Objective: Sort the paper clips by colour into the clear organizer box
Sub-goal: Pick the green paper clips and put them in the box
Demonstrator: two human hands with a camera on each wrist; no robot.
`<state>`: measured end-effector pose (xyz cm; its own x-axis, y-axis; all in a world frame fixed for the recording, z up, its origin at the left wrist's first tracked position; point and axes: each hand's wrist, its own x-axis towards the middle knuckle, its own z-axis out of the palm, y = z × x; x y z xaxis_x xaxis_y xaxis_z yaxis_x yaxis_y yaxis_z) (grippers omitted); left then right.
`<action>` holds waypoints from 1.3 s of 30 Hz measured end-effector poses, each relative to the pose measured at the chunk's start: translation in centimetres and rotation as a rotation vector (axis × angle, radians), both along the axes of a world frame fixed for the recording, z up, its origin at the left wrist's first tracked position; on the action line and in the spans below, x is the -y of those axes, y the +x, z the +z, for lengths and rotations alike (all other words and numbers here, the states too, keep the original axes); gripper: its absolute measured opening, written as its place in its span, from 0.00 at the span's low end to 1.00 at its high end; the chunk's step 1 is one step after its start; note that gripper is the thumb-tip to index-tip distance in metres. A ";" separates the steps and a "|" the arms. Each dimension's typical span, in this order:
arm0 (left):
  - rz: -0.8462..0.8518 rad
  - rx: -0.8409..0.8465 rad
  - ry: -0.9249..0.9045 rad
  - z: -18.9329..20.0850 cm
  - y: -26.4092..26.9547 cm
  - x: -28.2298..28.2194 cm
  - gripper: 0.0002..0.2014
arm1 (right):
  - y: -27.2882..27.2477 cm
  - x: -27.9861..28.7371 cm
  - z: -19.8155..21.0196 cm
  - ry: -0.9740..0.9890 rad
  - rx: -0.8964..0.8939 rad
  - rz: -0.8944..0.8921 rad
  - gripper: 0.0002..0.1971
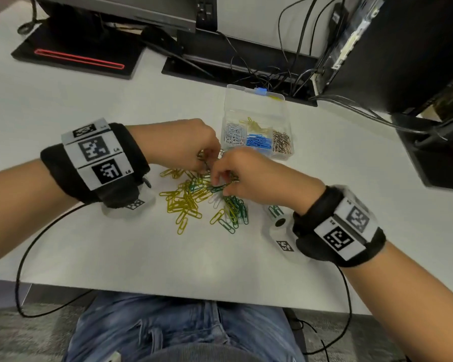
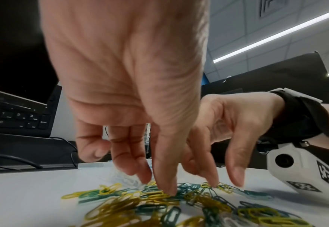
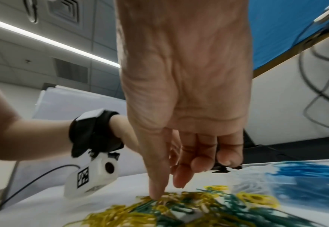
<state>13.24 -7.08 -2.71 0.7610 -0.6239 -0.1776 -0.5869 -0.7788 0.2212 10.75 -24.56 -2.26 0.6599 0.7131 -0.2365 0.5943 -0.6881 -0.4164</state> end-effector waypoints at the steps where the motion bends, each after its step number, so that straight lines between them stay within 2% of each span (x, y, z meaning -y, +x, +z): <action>1: 0.001 -0.007 0.001 0.0 -0.1 -0.1 0.03 | 0.0 -0.5 -0.3 -0.019 0.018 0.037 0.11; 6: 0.050 -0.099 0.025 -0.2 -0.3 -0.9 0.06 | -0.2 -1.7 -1.4 -0.169 0.107 0.119 0.09; 12: 0.056 -0.161 -0.012 -0.5 -0.7 -1.1 0.05 | 0.6 -0.7 -1.8 -0.223 0.048 0.052 0.09; 15: 0.025 -0.179 -0.055 -0.5 -1.0 -1.0 0.05 | 1.3 0.1 -0.8 -0.104 -0.008 -0.047 0.02; 20: -0.005 -0.224 -0.117 -0.4 -1.3 -0.8 0.06 | 4.5 1.0 0.9 0.217 0.013 -0.342 0.02; 24: -0.022 -0.232 -0.097 -0.6 -1.7 -0.6 0.08 | 6.8 0.4 0.9 0.285 0.017 -0.527 0.03; 27: -0.073 -0.237 -0.098 -0.6 -2.1 -0.2 0.10 | 7.9 0.1 0.7 0.272 0.010 -0.588 0.06; 30: -0.173 -0.207 -0.063 -0.2 -2.5 0.1 0.17 | 8.0 0.6 1.1 0.294 0.069 -0.606 0.08; 33: -0.282 -0.248 0.012 0.0 -3.3 0.7 0.25 | 7.1 2.1 1.9 0.309 0.133 -0.582 0.08; 36: -0.341 -0.271 0.113 -0.5 -3.9 1.5 0.29 | 5.0 3.8 2.5 0.234 0.134 -0.540 0.06; 39: -0.308 -0.227 0.157 -0.5 -3.3 1.4 0.30 | 2.9 5.2 2.6 0.088 0.040 -0.492 0.08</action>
<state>9.92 -8.45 -3.18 0.4731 -0.7684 -0.4310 -0.7478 -0.6089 0.2646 13.65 -29.72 0.31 0.9304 0.3314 -0.1567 0.2251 -0.8539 -0.4692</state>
